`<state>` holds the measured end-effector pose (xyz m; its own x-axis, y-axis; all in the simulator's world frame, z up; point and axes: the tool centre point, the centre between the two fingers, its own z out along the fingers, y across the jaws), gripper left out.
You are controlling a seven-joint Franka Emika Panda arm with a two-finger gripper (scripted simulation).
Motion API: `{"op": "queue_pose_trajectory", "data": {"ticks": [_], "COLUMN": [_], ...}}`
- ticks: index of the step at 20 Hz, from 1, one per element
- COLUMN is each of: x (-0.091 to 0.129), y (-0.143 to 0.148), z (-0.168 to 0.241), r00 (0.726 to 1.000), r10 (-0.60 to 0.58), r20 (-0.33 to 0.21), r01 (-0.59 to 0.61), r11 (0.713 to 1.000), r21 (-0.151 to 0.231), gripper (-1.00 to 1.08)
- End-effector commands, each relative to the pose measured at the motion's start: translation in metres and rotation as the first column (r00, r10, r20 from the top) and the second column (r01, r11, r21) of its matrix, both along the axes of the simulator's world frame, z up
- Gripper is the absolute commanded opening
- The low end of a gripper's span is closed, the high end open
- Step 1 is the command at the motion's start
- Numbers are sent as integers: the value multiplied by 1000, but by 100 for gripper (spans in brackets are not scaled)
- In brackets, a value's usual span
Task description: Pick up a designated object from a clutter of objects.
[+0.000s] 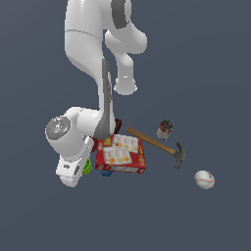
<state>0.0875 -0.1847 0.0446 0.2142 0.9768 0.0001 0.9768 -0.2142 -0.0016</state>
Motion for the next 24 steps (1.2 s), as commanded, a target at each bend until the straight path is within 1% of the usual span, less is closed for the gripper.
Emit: {"op": "queue_pose_trajectory", "data": {"ticks": [1, 6, 11, 24], "x": [-1, -9, -20, -66], "y": [2, 12, 27, 86], "z": [5, 21, 47, 148], "r00": [1000, 1000, 1000, 1000], "r10": [0, 0, 1, 1], "r20": [2, 2, 1, 0], "r01": [0, 0, -1, -1], "r11": [1000, 1000, 1000, 1000], "r21": [-1, -1, -2, -5], "gripper": [-100, -100, -100, -100]}}
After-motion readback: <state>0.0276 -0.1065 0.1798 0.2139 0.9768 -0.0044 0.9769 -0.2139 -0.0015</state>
